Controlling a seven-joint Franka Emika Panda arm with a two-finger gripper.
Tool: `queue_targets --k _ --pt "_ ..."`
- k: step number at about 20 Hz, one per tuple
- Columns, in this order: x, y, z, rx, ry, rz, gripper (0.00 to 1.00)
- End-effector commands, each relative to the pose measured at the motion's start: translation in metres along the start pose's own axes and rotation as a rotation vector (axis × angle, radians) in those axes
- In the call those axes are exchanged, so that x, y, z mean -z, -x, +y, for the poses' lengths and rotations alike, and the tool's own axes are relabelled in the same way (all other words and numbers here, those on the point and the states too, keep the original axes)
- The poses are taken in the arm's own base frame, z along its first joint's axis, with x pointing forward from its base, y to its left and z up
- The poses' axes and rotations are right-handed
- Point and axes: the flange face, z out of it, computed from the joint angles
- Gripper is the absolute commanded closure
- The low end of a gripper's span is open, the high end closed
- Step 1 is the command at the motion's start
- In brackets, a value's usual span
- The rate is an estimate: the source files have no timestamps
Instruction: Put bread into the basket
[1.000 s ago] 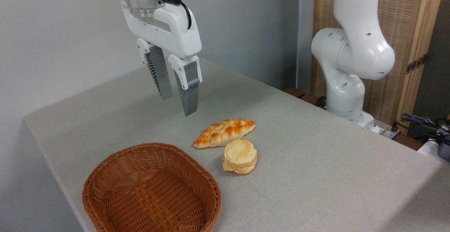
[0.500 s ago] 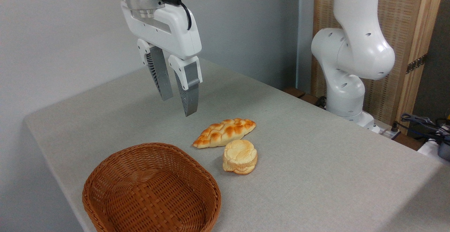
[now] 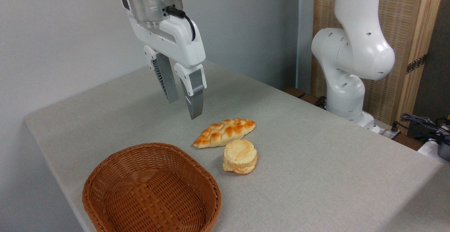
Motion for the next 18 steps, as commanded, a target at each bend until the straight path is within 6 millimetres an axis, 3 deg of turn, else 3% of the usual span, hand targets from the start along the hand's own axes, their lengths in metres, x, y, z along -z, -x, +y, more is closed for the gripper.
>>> queue_targets --k 1,6,8,14,18 --pt "-0.017 0.022 0.033 -0.016 -0.007 0.04 0.0" --pt "-0.051 0.005 0.066 -0.088 0.009 0.007 0.0" --pt "-0.077 0.001 0.079 -0.115 0.008 0.002 0.0" --pt "-0.133 0.011 0.103 -0.202 -0.032 -0.136 0.0" --pt "-0.159 0.017 0.107 -0.209 -0.01 -0.169 0.0"
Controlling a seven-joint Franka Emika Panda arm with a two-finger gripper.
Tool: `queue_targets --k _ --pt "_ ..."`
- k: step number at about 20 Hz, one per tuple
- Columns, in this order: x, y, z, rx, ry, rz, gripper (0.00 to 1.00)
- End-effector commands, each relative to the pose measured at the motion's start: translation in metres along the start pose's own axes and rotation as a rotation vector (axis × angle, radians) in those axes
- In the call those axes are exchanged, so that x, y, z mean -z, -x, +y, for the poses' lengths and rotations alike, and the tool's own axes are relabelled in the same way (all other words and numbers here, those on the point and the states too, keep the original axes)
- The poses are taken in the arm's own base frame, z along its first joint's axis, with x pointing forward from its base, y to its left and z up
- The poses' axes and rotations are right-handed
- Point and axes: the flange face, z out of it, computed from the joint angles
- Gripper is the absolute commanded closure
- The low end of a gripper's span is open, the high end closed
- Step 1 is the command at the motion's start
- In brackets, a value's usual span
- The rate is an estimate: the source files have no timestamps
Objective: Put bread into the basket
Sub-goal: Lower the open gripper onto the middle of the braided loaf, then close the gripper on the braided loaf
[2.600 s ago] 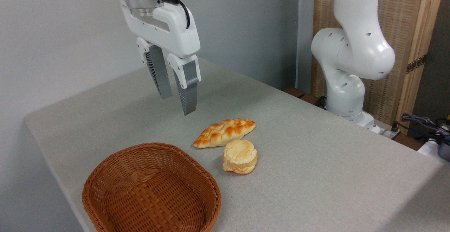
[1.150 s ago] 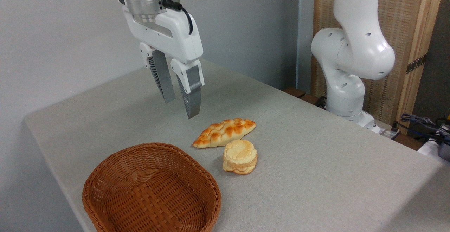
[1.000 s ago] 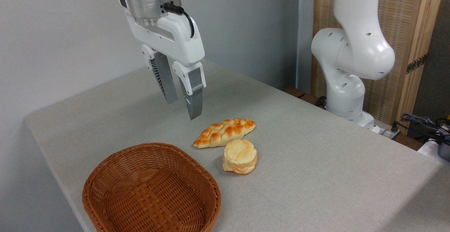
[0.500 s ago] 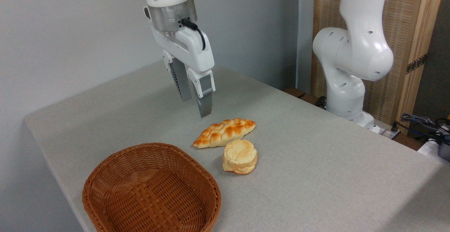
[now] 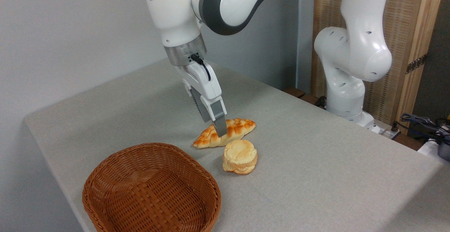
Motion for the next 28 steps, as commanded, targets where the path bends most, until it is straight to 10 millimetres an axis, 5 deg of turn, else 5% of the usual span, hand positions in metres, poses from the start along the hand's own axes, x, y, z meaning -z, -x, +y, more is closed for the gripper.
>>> queue_targets --k 1,9,12,14,16,28 --pt "-0.025 0.003 0.013 -0.025 -0.016 -0.012 0.0" --pt "-0.059 0.002 0.021 -0.036 -0.008 -0.018 0.0" --pt "-0.061 0.002 0.021 -0.035 -0.004 -0.021 0.26" --pt "-0.062 0.001 0.022 -0.042 0.0 -0.024 0.62" --pt "-0.062 0.001 0.023 -0.044 0.003 -0.027 0.69" --pt "-0.066 -0.006 0.026 -0.057 0.012 -0.041 0.71"
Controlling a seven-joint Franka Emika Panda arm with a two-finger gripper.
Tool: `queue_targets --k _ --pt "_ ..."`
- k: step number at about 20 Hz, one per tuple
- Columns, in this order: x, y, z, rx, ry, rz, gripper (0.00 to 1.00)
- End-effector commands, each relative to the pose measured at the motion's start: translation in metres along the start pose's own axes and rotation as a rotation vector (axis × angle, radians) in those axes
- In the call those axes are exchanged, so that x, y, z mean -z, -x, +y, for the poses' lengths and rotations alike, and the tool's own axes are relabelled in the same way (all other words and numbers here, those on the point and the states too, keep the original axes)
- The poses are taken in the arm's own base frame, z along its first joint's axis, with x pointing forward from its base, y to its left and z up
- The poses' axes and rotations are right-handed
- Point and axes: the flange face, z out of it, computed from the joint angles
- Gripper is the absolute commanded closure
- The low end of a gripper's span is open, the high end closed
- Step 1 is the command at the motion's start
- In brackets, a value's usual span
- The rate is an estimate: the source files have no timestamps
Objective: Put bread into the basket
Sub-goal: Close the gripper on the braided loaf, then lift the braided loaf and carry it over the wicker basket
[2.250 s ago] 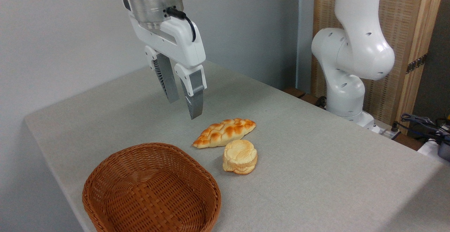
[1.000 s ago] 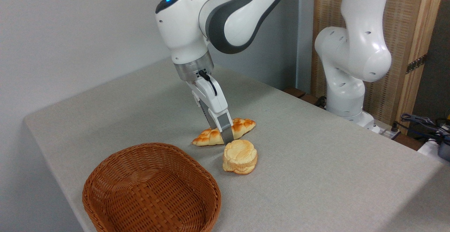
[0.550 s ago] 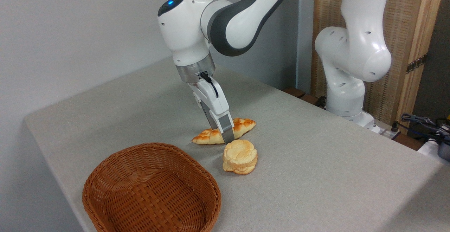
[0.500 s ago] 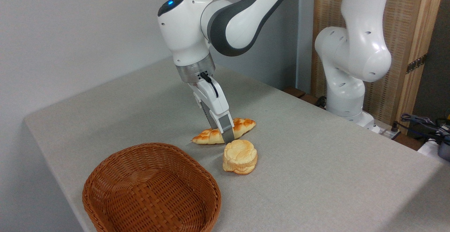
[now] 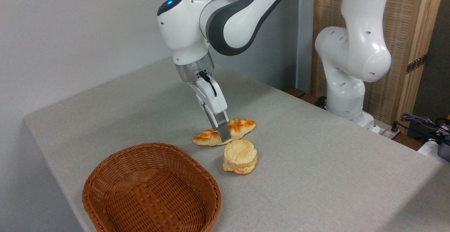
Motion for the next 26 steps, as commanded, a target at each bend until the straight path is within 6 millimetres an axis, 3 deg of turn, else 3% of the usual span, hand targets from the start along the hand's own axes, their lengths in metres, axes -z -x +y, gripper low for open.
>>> queue_targets --k 1,3,5,10,13,17,19,26 --pt "-0.015 0.002 0.003 -0.008 0.011 -0.025 0.71" --pt "-0.012 0.002 0.002 -0.004 0.01 -0.024 0.71" --pt "0.003 0.0 -0.001 -0.003 0.012 -0.028 0.71" --pt "0.066 0.005 -0.02 -0.047 0.068 -0.062 0.7" --pt "0.114 0.01 -0.05 0.002 0.081 0.03 0.7" --pt "0.162 -0.01 -0.084 0.035 0.01 0.117 0.69" --pt "0.165 -0.007 -0.106 0.1 0.0 0.129 0.69" --pt "0.162 -0.032 -0.139 0.24 -0.076 0.199 0.69"
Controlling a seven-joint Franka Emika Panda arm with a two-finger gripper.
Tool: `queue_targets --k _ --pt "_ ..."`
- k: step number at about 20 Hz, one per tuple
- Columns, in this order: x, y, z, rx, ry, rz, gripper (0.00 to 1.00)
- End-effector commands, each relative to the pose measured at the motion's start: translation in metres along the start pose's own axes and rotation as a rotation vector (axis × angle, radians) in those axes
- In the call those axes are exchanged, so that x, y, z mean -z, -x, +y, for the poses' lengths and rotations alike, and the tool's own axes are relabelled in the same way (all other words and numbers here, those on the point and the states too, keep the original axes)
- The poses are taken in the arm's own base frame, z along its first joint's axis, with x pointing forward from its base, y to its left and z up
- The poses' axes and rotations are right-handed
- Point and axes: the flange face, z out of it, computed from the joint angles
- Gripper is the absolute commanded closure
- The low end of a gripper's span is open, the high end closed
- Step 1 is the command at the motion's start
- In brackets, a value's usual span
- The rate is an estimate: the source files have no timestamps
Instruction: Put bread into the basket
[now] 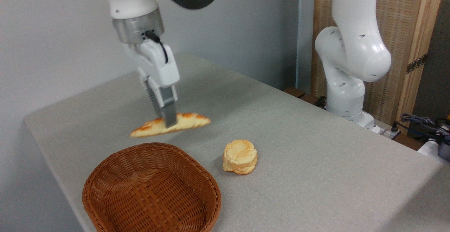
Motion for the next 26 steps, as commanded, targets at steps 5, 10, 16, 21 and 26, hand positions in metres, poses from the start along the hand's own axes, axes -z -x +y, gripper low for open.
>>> queue_targets --k 5,10,16,21,26 --pt "-0.004 -0.045 -0.03 0.076 -0.03 0.049 0.69" --pt "-0.007 -0.059 -0.04 0.116 -0.045 0.054 0.69" --pt "-0.004 -0.045 -0.052 0.151 -0.046 0.041 0.0" --pt "0.032 -0.026 -0.044 0.149 -0.042 0.064 0.0" --pt "0.065 0.022 -0.026 0.09 0.036 0.081 0.0"
